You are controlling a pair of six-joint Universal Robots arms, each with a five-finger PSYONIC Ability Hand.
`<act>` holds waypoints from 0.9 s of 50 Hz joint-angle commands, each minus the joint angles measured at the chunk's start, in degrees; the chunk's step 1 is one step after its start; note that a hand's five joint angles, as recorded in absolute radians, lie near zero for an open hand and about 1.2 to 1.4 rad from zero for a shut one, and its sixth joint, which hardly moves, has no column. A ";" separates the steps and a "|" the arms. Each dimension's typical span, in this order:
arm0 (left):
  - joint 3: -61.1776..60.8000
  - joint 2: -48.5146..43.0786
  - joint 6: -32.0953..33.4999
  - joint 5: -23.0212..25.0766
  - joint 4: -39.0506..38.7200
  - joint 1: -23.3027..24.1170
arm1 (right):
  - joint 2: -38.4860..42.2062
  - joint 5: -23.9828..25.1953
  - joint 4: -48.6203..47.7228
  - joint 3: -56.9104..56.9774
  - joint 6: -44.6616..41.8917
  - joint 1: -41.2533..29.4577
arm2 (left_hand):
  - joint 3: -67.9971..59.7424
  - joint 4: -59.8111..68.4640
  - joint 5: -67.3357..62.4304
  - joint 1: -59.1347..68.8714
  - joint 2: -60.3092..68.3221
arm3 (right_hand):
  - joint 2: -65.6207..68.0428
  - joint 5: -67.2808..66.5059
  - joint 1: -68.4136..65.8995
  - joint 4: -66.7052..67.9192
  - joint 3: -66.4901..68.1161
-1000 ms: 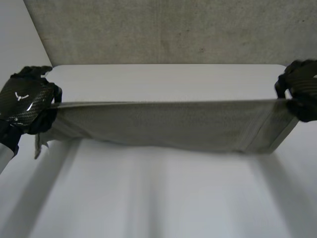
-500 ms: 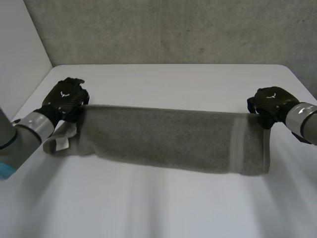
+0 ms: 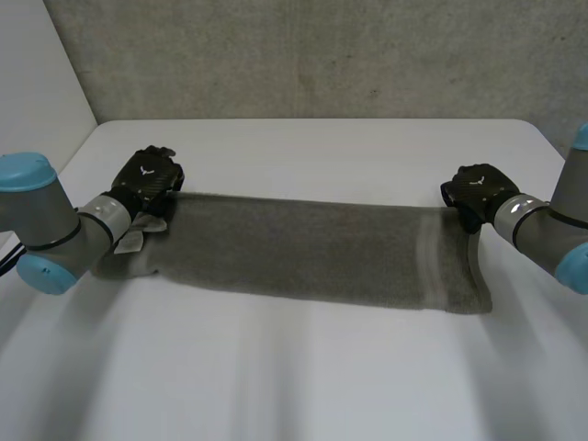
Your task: Fold the towel.
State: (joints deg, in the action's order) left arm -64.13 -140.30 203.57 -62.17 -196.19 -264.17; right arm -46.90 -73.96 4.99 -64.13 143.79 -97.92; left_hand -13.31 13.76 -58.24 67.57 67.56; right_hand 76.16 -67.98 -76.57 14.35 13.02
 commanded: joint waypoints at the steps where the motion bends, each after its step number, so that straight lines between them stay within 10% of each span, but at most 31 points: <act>1: 0.23 -0.06 0.08 -0.06 -0.07 -0.03 | 2.33 -0.83 -1.65 1.72 0.00 -0.78 | 3.31 -3.76 10.70 -10.03 -10.02 | 3.84 -2.02 -3.43 -4.35 -3.02; 5: 0.14 -0.15 0.08 -0.23 -0.07 -0.03 | 3.13 -1.98 -2.35 2.17 -0.08 -1.40 | 3.31 -3.76 27.07 -26.41 -26.39 | 3.84 -2.02 -3.43 -4.35 -3.02; 7: 0.05 -0.15 0.08 -1.72 -0.07 -0.03 | 3.48 -3.47 -2.88 2.17 -0.35 -2.01 | 3.31 -3.76 45.31 -44.64 -44.63 | -54.30 56.13 54.71 -4.35 -3.02; 9: -0.03 0.03 0.08 -2.86 -0.07 -0.03 | 3.48 -4.34 -3.06 2.17 -0.35 -2.19 | 3.31 -3.76 55.57 -54.90 -54.89 | -66.16 67.98 66.57 -4.35 -3.02; 28: -1.26 9.95 1.84 -11.66 0.63 -0.99 | -10.65 -6.73 -15.80 -3.80 5.10 -3.25 | 3.31 -3.76 57.01 -56.35 -56.33 | -66.16 67.98 66.57 -4.35 -3.02; 45: -0.21 4.68 2.36 -4.45 0.28 -1.96 | -28.23 -6.46 -14.66 -26.82 5.36 -3.51 | 3.31 -3.76 55.84 -55.18 -55.16 | -66.16 67.98 66.57 -4.35 -3.02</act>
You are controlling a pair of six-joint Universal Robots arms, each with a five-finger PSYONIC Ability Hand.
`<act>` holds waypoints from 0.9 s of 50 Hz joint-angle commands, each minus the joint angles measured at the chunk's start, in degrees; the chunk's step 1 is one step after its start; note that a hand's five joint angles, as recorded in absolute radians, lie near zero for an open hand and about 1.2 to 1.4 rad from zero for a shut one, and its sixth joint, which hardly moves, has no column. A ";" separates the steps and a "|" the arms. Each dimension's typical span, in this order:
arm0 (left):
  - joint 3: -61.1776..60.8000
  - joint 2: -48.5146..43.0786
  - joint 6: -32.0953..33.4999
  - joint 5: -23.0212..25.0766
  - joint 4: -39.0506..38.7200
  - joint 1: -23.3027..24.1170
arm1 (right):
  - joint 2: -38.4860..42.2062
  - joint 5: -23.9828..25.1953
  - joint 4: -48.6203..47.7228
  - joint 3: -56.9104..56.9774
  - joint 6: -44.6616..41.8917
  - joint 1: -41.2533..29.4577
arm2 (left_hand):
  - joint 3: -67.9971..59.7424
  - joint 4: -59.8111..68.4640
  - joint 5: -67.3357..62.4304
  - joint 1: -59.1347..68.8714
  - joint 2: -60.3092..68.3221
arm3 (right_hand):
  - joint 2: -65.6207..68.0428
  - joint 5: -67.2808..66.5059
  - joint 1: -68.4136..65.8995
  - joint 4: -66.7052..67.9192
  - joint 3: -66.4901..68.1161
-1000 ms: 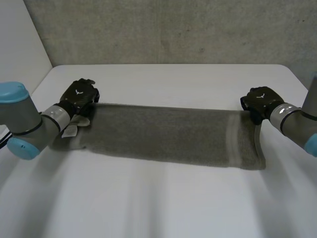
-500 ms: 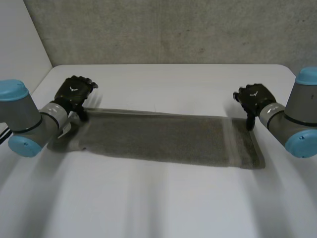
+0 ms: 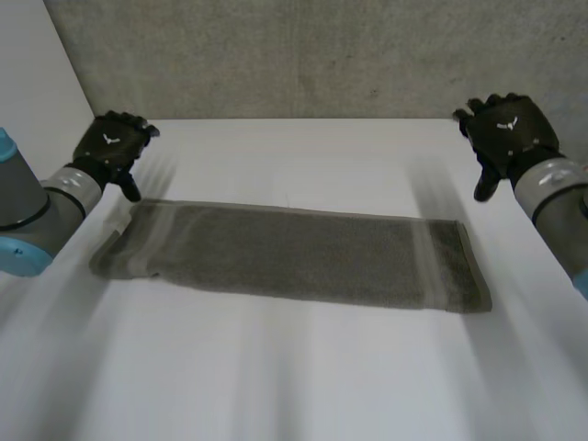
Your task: Fold the towel.
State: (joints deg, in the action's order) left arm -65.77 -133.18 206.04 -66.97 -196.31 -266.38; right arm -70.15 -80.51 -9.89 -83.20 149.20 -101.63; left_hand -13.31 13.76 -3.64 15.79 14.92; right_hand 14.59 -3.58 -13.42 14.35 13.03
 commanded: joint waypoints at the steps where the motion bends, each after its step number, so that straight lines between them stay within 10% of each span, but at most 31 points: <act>1: 1.43 -2.44 -0.11 0.35 0.41 0.25 | -4.99 0.09 0.22 -7.77 -0.05 0.20 | 3.31 -3.76 1.24 -3.39 -2.52 | -4.59 3.58 3.42 -4.35 -3.03; 13: -18.49 17.40 -6.95 -0.27 3.13 0.25 | -10.01 1.49 14.53 -17.07 4.25 2.57 | 3.31 -3.76 0.23 -2.38 -1.51 | -4.59 3.58 3.42 -4.35 -3.03; 25: -36.36 31.49 -16.46 -0.36 0.23 2.18 | -3.32 5.80 5.49 -22.97 4.87 6.35 | 3.31 -3.76 0.07 -2.21 -1.34 | -0.81 -0.20 -0.36 -4.35 -3.03; 45: -44.00 33.16 -17.77 -3.70 -8.73 4.03 | 5.64 6.42 -1.98 -21.48 5.31 6.88 | 3.31 -3.76 0.23 -2.38 -1.51 | 45.75 -46.77 -46.92 -4.35 -3.03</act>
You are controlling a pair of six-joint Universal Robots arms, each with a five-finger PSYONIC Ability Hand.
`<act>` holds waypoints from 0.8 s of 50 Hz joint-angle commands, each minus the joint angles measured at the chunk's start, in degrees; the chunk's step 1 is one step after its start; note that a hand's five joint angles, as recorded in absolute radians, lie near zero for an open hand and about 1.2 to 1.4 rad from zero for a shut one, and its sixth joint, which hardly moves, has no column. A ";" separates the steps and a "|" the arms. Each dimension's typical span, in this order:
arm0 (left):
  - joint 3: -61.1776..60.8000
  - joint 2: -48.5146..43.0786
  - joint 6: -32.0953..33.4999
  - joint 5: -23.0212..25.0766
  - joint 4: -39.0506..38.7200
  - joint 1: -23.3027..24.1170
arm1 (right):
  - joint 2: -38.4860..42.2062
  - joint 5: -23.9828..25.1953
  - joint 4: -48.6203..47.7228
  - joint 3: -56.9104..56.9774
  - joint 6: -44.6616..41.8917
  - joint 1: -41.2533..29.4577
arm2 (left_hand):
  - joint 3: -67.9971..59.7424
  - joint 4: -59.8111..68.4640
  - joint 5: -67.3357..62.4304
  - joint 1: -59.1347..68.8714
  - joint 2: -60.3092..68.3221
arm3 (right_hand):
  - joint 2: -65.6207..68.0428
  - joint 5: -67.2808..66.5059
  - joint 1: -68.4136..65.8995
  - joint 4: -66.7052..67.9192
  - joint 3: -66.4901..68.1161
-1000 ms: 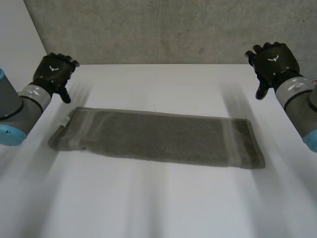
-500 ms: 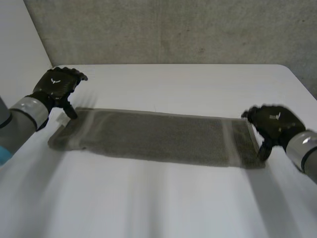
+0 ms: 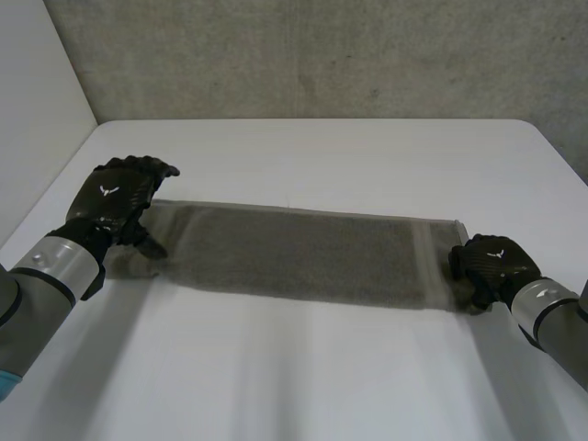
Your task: Fold the towel.
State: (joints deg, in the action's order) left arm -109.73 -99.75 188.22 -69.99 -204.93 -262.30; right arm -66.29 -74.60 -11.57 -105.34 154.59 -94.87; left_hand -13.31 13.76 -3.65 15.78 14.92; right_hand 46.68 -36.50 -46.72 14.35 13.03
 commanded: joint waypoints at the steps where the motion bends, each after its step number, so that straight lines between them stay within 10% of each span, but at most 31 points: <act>1: -0.05 -0.35 0.04 -0.68 -0.12 -0.05 | 1.77 0.51 -0.29 0.67 -0.08 0.13 | 3.31 -3.76 0.24 -2.37 -1.51 | 13.70 -13.88 -13.66 -4.35 -3.03; 3: -0.13 -0.44 0.04 -0.68 -0.12 -0.05 | 2.39 0.77 -0.20 1.02 0.01 0.13 | 3.31 -3.76 0.24 -2.37 -1.51 | 31.93 -32.11 -31.89 -4.35 -3.03; 26: -1.10 -0.09 0.30 -0.76 -0.29 -1.02 | -4.29 8.77 14.04 13.59 -15.02 24.82 | 3.31 -3.76 0.75 -2.88 -2.01 | 33.32 -33.50 -33.28 -4.35 -3.03; 31: -1.19 -0.09 0.30 -0.76 -0.29 -1.02 | -5.17 7.54 19.48 20.53 -13.44 20.25 | 3.31 -3.76 0.75 -2.88 -2.01 | 33.32 -33.50 -33.28 -4.35 -3.03; 40: -1.19 -0.18 0.39 -0.76 -0.29 -0.93 | -5.97 -0.70 19.75 30.62 -7.37 -11.23 | 3.31 -3.76 0.75 -2.88 -2.01 | 33.32 -33.50 -33.28 -4.35 -3.03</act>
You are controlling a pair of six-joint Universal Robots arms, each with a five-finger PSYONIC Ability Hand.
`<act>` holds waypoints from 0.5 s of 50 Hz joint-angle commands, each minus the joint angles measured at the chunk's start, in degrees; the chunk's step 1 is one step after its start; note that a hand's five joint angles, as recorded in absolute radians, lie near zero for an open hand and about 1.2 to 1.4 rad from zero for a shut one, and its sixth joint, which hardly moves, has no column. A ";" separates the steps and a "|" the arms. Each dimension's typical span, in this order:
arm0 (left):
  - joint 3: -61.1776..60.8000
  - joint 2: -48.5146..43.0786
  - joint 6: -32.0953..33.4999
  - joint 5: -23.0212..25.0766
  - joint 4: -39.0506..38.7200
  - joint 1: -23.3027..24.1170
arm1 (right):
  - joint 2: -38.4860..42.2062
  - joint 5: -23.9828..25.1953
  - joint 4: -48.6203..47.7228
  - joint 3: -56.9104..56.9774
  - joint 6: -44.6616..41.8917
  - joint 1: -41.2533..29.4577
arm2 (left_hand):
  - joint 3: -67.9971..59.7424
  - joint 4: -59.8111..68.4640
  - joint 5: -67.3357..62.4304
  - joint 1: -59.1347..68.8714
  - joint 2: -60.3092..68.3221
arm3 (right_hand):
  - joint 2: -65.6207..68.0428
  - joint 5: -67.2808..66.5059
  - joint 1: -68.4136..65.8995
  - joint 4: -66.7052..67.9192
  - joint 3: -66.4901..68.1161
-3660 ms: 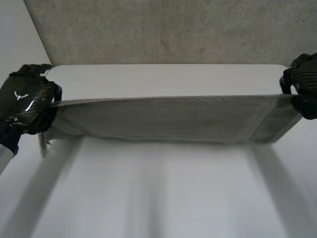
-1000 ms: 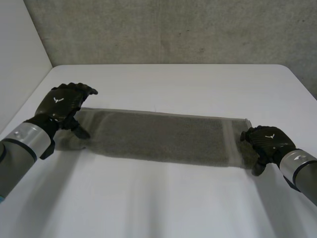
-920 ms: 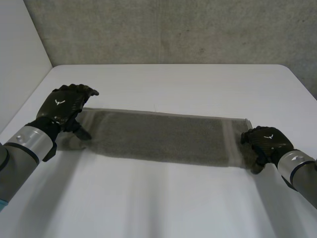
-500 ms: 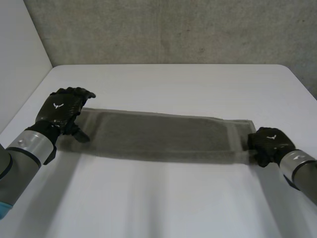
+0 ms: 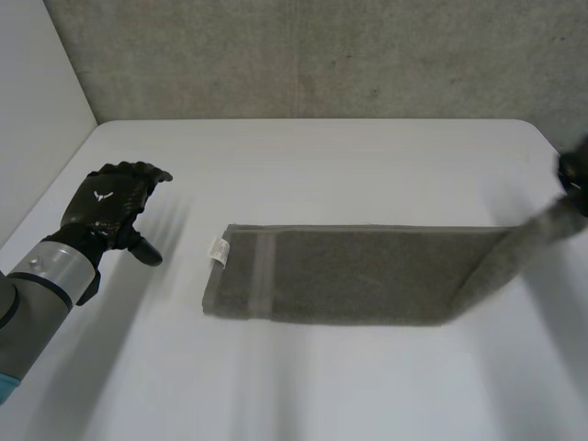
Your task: Fold the towel.
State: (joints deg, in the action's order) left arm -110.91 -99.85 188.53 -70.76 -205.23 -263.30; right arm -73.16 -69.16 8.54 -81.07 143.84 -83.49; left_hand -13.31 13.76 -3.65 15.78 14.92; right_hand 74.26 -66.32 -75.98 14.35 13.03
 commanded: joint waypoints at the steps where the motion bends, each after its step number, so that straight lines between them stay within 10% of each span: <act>1: -0.01 -0.09 0.09 0.00 0.01 0.06 | 3.27 -8.34 -0.45 8.54 3.28 -29.47 | 3.31 -3.76 0.75 -2.88 -2.01 | 5.74 -3.68 -4.02 -4.35 -3.03; 14: 0.08 0.00 0.17 -0.08 0.01 0.15 | 32.61 -14.86 -6.87 27.88 2.58 -58.88 | 3.31 -3.76 1.08 -3.21 -2.35 | 5.74 -3.68 -4.02 -4.35 -3.03; 16: 0.16 0.00 0.17 -0.08 0.09 0.24 | 35.28 -15.66 -6.78 29.30 2.05 -59.51 | 3.31 -3.76 1.08 -3.21 -2.35 | -8.16 10.22 9.88 -4.35 -3.03; 17: 0.16 0.00 0.17 -0.08 0.09 0.24 | 36.68 -16.61 -6.87 29.39 1.01 -59.69 | 3.31 -3.76 1.08 -3.21 -2.35 | -54.96 57.01 56.68 -4.35 -3.03; 25: 0.60 0.53 0.17 -0.17 0.09 1.91 | 26.80 -19.08 -11.51 18.61 -1.82 -58.99 | 3.31 -3.76 1.08 -3.21 -2.35 | -64.26 66.32 65.98 -4.35 -3.03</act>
State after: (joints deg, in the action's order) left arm -110.68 -99.73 188.70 -70.90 -205.15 -262.52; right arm -37.38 -86.84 0.53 -53.94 143.13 -144.00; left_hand -13.31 13.76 -3.65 15.78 14.92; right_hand 32.48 -20.83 -33.16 14.35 13.03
